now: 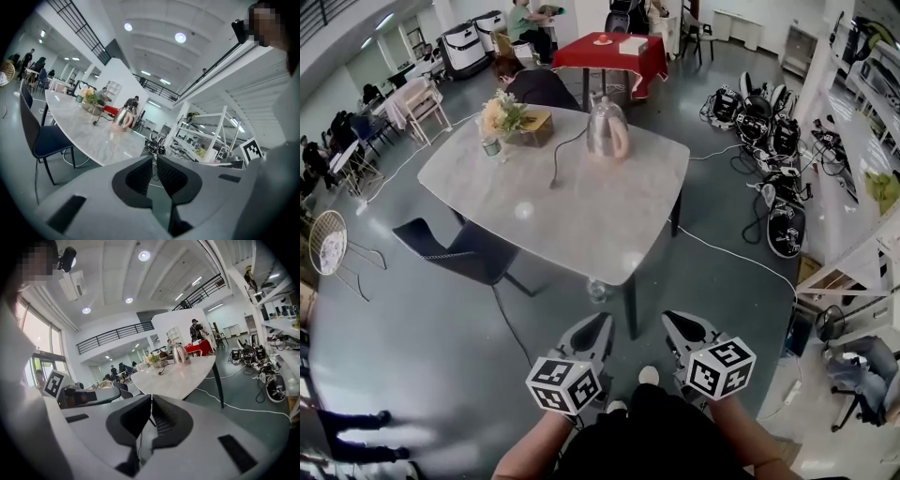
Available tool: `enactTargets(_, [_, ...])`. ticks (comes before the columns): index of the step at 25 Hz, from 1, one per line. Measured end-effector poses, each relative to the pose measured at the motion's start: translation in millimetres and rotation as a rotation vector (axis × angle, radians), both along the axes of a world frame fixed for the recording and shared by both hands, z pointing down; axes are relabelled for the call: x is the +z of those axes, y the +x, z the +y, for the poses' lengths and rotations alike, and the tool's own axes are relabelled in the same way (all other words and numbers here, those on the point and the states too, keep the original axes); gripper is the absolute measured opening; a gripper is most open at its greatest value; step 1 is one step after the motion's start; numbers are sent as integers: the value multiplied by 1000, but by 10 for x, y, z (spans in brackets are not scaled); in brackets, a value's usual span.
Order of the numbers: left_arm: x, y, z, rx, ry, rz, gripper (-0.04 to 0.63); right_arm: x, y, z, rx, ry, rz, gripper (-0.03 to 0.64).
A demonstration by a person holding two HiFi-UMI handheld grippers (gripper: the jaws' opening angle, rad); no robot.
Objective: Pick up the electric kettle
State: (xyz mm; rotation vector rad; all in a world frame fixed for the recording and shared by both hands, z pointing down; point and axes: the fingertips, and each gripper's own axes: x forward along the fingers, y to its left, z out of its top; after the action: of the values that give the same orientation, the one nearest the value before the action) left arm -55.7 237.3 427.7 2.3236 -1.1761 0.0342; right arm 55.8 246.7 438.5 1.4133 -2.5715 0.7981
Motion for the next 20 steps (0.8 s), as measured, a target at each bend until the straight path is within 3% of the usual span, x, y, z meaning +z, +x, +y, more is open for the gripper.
enactTargets(12, [-9,338,-856,-88,32,-53,31,83,296,-751,-122,33,29,8])
enactTargets(20, [110,409,-1255,-111,-14,-68,31,152,403,-1191,-123,1,13,8])
